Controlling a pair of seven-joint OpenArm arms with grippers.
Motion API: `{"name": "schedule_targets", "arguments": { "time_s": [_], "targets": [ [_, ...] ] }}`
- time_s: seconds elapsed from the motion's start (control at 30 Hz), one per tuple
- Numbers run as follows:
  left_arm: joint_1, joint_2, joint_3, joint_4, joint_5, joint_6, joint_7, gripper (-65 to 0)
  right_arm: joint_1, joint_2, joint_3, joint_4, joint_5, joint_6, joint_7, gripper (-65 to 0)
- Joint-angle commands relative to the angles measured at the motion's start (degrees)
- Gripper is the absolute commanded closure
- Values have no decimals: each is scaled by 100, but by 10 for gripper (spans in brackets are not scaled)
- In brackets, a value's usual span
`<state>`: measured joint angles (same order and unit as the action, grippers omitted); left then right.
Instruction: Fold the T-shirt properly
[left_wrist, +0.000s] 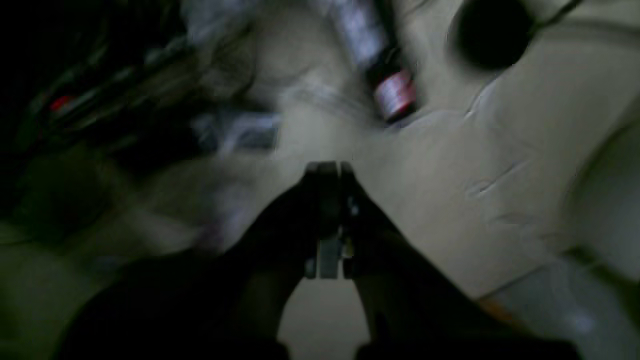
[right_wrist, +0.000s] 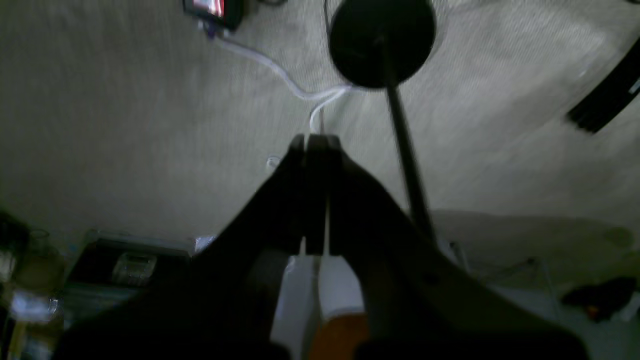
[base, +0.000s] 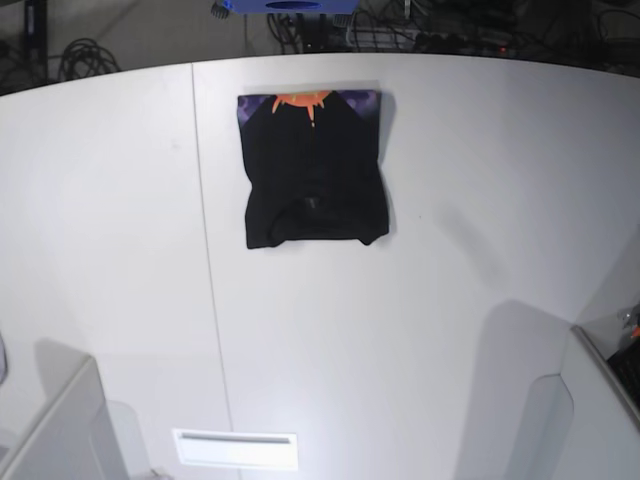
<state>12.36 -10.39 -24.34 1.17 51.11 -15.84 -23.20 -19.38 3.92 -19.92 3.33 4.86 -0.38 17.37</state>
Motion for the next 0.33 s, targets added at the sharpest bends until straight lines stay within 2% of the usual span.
{"name": "schedule_targets", "arguments": {
  "time_s": [0.0, 0.3],
  "targets": [
    [17, -29, -23, 11, 18, -38, 21, 0, -54, 43, 10, -12, 2, -1, -53, 0],
    [-159, -38, -41, -16, 10, -30, 74, 0, 61, 43, 19, 84, 10, -1, -44, 0]
  ]
}}
